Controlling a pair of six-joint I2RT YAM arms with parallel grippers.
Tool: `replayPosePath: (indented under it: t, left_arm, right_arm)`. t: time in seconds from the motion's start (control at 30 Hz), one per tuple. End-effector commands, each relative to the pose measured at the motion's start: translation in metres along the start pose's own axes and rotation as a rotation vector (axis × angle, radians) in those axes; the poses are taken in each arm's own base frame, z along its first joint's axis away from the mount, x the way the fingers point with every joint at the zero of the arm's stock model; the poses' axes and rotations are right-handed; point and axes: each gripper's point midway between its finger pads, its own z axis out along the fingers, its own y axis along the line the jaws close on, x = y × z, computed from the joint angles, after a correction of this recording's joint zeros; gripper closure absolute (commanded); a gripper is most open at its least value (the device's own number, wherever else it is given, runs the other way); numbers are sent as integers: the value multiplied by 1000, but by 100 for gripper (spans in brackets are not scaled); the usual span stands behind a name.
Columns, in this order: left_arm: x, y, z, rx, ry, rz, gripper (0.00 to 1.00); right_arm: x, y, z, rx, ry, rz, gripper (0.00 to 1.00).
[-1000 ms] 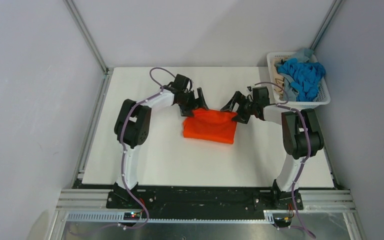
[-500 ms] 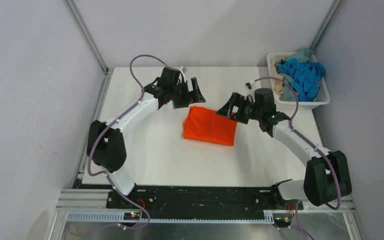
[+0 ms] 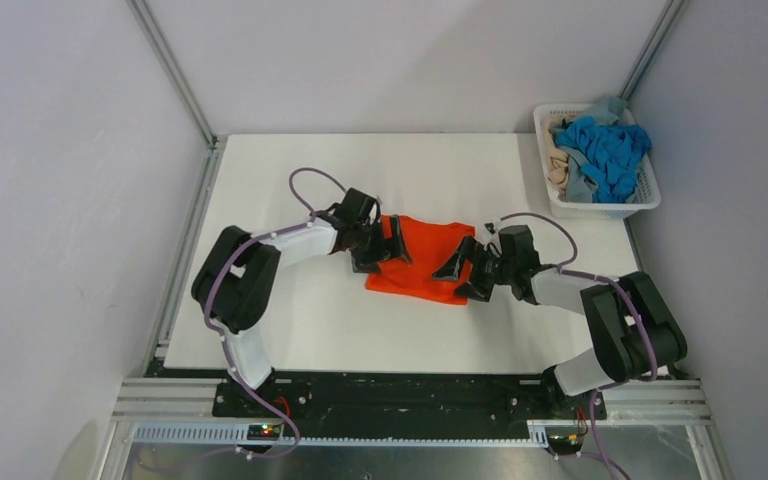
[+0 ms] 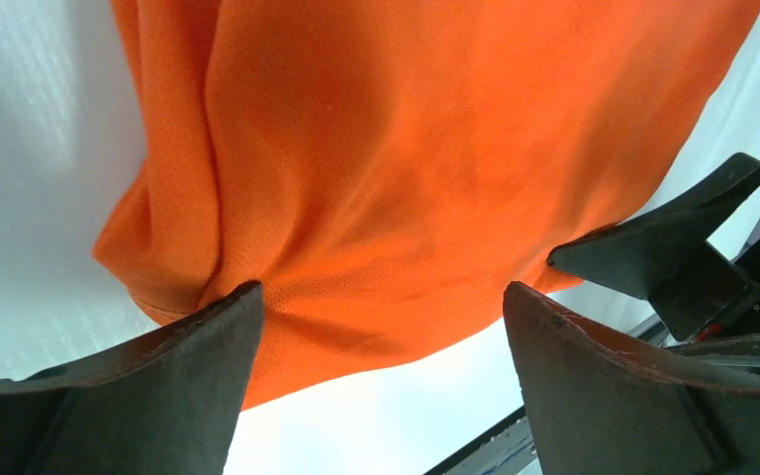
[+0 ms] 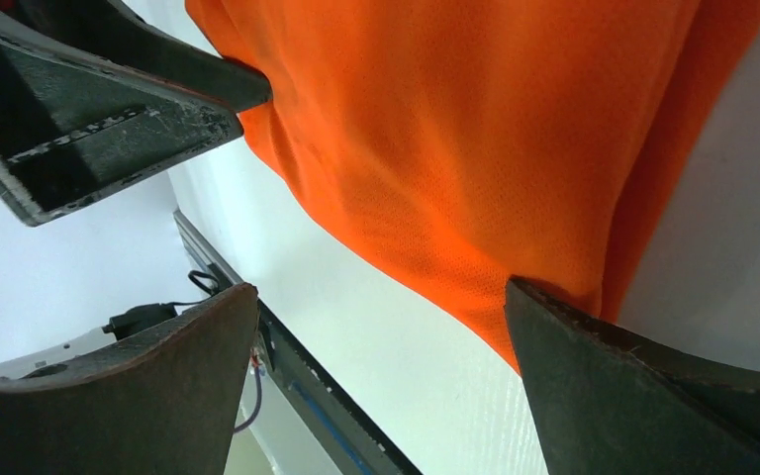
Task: Fold and stack the t-shirts
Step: Fold the long partially folded tshirt into a neat square, then put the neatly folded tshirt into the corner of the board with the left arm
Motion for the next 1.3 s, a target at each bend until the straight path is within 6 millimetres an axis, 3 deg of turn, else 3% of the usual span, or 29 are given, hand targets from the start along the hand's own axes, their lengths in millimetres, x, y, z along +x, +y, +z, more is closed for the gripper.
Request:
replayPosePath:
  t: [0.0,0.07,0.17,0.27,0.4,0.5,0.67,0.77,0.87,0.97,1.07,1.13,1.2,1.27]
  left_arm:
    - [5,31,-2,-91,-52,-33,2]
    - [8,36,-8,-103,-64,-30,2]
    - [5,29,-22,-79,-97,-8,2]
    - [-8,14,-47,-46,-181,39,2]
    - [-29,17,-65,-88,-284,65,2]
    - [-39,32,-57,-135,-266,53,2]
    - [-53,34,-35,-130,-206,68,1]
    - [-47,37,-14,-120,-138,61,16]
    - [-47,40,-5,-135,-125,48,29]
    - [-43,43,6,-159,-111,49,50]
    - [-43,48,17,-195,-107,49,62]
    - [-44,51,20,-211,-106,43,85]
    - [-51,59,18,-268,-138,40,98]
    - [-59,73,6,-373,-169,53,100]
  right_arm:
    - [9,-34,-6,70,-29,25,0]
    - [12,-42,-12,91,-39,32,0]
    - [6,-30,-25,67,-79,-6,0]
    - [0,-8,-47,35,-151,-77,0]
    - [-8,-10,-78,125,-290,-121,0]
    - [-10,-15,-97,173,-365,-147,0]
    - [-3,-22,-115,213,-404,-167,0]
    - [-1,-24,-117,215,-398,-170,0]
    - [0,-23,-117,208,-390,-170,0]
    - [-1,-27,-117,217,-393,-168,0]
    - [-1,-30,-117,224,-392,-164,0]
    - [-2,-32,-119,227,-397,-162,0]
    - [-3,-34,-120,232,-402,-159,0]
    - [-4,-36,-120,237,-405,-154,0]
